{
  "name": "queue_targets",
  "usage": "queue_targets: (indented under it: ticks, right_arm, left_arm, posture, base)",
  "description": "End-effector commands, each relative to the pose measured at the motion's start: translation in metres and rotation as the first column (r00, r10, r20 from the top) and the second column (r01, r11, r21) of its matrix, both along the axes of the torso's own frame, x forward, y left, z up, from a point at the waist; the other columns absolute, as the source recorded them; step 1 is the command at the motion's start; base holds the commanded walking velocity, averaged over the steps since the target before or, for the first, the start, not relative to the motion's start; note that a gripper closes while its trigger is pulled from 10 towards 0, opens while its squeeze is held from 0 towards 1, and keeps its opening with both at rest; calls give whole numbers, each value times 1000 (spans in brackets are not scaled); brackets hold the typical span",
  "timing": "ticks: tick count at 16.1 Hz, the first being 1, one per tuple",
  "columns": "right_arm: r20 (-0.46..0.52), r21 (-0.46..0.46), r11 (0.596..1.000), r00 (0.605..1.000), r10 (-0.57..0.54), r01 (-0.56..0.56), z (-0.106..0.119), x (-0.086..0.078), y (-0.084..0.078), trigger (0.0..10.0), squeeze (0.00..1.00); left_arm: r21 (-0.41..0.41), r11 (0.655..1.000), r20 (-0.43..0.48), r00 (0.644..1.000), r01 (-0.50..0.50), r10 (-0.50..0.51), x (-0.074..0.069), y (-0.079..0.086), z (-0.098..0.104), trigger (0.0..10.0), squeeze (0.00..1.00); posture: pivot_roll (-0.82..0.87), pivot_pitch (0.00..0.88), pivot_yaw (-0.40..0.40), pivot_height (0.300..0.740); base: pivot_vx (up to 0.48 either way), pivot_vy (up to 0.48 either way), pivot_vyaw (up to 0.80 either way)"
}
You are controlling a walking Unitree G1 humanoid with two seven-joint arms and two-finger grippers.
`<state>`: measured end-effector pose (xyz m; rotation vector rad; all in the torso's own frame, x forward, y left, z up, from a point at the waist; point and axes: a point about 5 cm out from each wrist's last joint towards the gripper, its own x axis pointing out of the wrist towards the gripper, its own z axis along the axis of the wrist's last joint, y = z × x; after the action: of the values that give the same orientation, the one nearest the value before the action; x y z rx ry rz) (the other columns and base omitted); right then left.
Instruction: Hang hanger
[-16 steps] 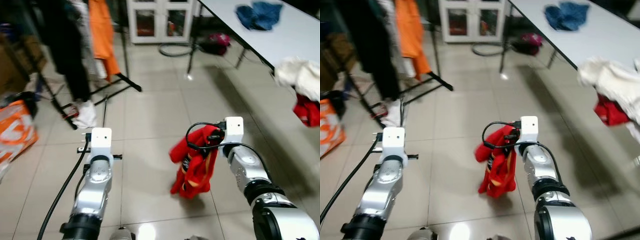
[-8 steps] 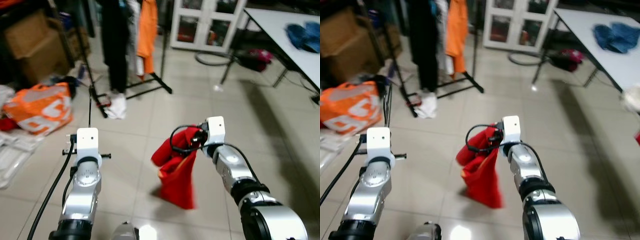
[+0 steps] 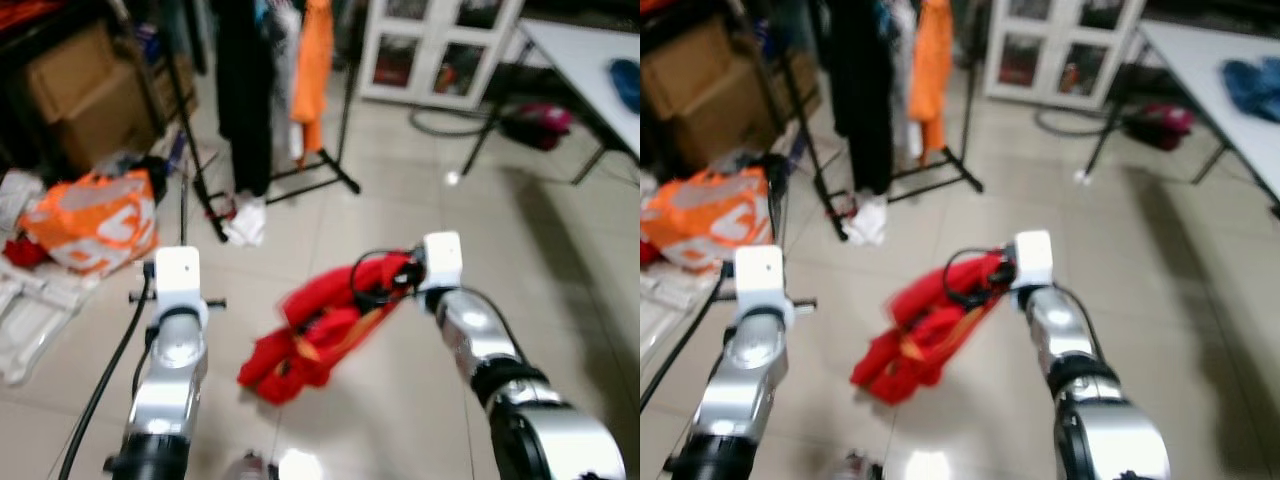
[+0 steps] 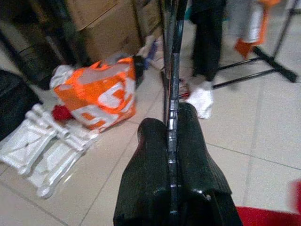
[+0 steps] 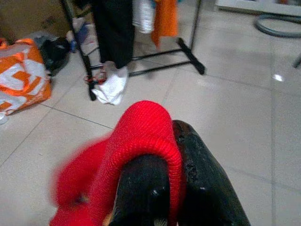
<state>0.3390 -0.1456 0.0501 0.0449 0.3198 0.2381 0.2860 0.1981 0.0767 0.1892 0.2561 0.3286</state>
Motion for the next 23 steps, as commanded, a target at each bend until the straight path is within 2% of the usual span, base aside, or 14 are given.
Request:
queue_targets:
  ticks: [1, 3, 6, 11, 13, 16, 18, 23]
  right_arm:
    - [55, 2, 999, 998, 34, -34, 13, 8, 12, 0, 0]
    - [58, 3, 1000, 998, 29, -30, 12, 7, 10, 0, 0]
    - [60, -9, 999, 997, 39, -39, 10, 5, 10, 0, 0]
    - [42, -15, 1000, 999, 23, -23, 3, 0, 9, 0, 0]
    - [36, -5, 1000, 999, 8, -8, 2, 0, 8, 0, 0]
    - [58, -16, 1000, 998, 0, 1, 5, 0, 2, 0, 0]
    - [60, -24, 1000, 998, -5, 7, 6, 1, 1, 0, 0]
    - [45, -26, 1000, 999, -6, 7, 7, 4, 3, 0, 0]
  left_arm:
    - [13, 999, -6, 999, -38, 38, 1, 9, -1, 10000, 0]
    - [17, 1000, -3, 1000, -21, 22, 3, 5, 0, 10000, 0]
    - [19, 1000, -5, 1000, 21, -21, 8, -3, 1, 10000, 0]
    - [21, 999, 5, 1000, 31, -31, 10, -2, 2, 10000, 0]
    - [29, 999, -1, 999, 44, -44, 9, -4, 0, 10000, 0]
    - [8, 1000, 4, 1000, 25, -25, 6, -6, -3, 10000, 0]
    - [1, 1000, 13, 999, 30, -30, 7, -8, -2, 10000, 0]
    - [1, 999, 38, 998, 49, -49, 8, -10, 3, 10000, 0]
  posture:
    - [71, 21, -43, 740]
    - [61, 20, -34, 740]
    - [38, 43, -43, 740]
    - [35, 37, -30, 740]
    - [33, 34, -33, 740]
    - [24, 43, -54, 740]
    - [23, 44, -59, 740]
    - [39, 43, -70, 740]
  base:
    - [454, 0, 587]
    - [446, 0, 587]
    - [0, 0, 560]
    - [0, 0, 527]
    - [0, 0, 0]
    - [379, -164, 0]
    - [416, -122, 634]
    - [0, 0, 109]
